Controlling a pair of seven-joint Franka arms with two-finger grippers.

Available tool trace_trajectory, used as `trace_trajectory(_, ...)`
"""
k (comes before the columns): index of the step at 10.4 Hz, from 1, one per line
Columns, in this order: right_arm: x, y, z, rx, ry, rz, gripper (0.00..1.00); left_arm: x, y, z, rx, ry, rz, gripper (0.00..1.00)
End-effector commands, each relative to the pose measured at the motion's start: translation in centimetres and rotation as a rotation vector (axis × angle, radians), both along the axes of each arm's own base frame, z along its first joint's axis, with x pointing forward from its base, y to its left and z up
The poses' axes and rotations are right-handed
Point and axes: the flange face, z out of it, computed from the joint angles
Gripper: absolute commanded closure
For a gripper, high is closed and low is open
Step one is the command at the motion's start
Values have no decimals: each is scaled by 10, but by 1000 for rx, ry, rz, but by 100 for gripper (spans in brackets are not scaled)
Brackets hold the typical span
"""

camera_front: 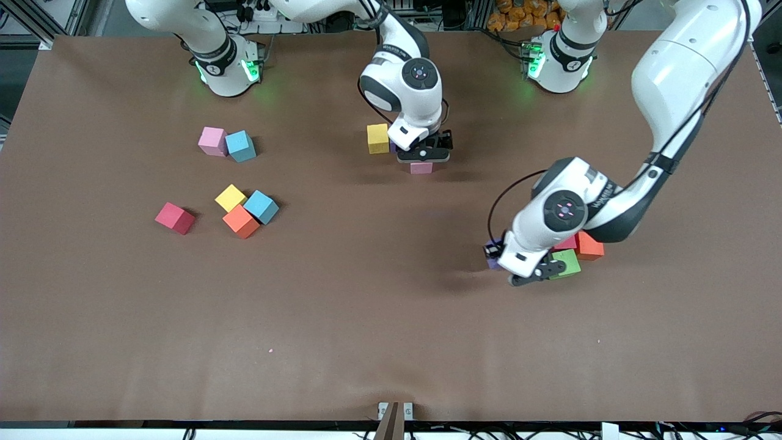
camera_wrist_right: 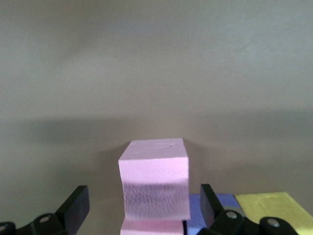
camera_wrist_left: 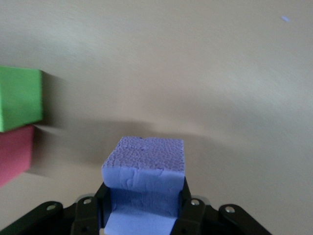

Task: Form number 2 with 11 blocks
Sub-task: 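Release the lavender block with the right gripper while the left gripper lifts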

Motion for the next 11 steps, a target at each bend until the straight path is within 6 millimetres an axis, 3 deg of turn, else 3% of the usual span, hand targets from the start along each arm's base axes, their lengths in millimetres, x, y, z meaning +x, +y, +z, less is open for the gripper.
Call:
trace_trajectory(1,11,-23,41,-40,22,20,0,-14,-25,8,40,-29,-58,50)
trace_trajectory(4,57,-91,118,-78,53,46,0,-35,-63,4,81,-66,-150,50)
trace_trajectory(6,80,-146,140,-73,55,97,0,-59,-100,1,81,-64,-151,50)
trace_trajectory(8,99,-209,155,-59,43,178,2,-77,-122,-4,83,-56,-152,50)
trace_trajectory(11,124,-292,146,-55,45,285,0,-101,-151,-15,83,-38,-132,50)
